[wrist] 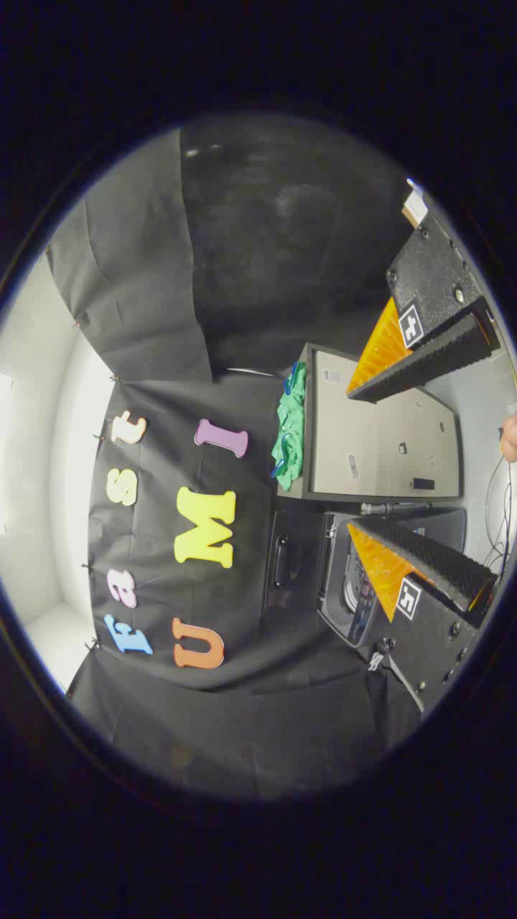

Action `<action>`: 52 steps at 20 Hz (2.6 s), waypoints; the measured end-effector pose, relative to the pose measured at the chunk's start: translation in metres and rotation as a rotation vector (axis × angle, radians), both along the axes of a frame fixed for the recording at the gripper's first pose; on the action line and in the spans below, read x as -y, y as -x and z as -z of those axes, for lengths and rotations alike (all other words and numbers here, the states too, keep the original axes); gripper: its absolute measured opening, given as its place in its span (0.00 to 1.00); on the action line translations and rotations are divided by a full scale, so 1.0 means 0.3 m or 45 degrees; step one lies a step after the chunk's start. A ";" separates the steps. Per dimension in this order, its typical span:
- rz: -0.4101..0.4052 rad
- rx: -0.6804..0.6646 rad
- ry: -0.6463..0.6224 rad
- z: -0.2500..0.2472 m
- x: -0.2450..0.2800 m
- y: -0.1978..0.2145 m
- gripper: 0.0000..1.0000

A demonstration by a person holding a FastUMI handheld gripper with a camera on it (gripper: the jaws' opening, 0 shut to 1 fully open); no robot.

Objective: Put the clothes into the washing machine and then close the washing machine lid.

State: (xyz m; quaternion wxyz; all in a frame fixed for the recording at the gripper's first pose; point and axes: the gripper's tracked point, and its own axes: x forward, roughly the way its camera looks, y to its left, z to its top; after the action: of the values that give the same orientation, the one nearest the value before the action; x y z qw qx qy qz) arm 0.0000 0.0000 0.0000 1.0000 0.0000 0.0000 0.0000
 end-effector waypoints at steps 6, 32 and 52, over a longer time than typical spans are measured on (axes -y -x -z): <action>-0.020 -0.008 0.006 0.006 0.006 0.013 1.00; 0.028 -0.053 -0.087 -0.194 0.164 -0.240 1.00; -0.085 -0.150 -0.011 -0.475 0.282 -1.329 1.00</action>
State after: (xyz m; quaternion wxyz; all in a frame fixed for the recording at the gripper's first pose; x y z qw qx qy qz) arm 0.3987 -0.0847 0.1425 0.9977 0.0044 0.0587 0.0335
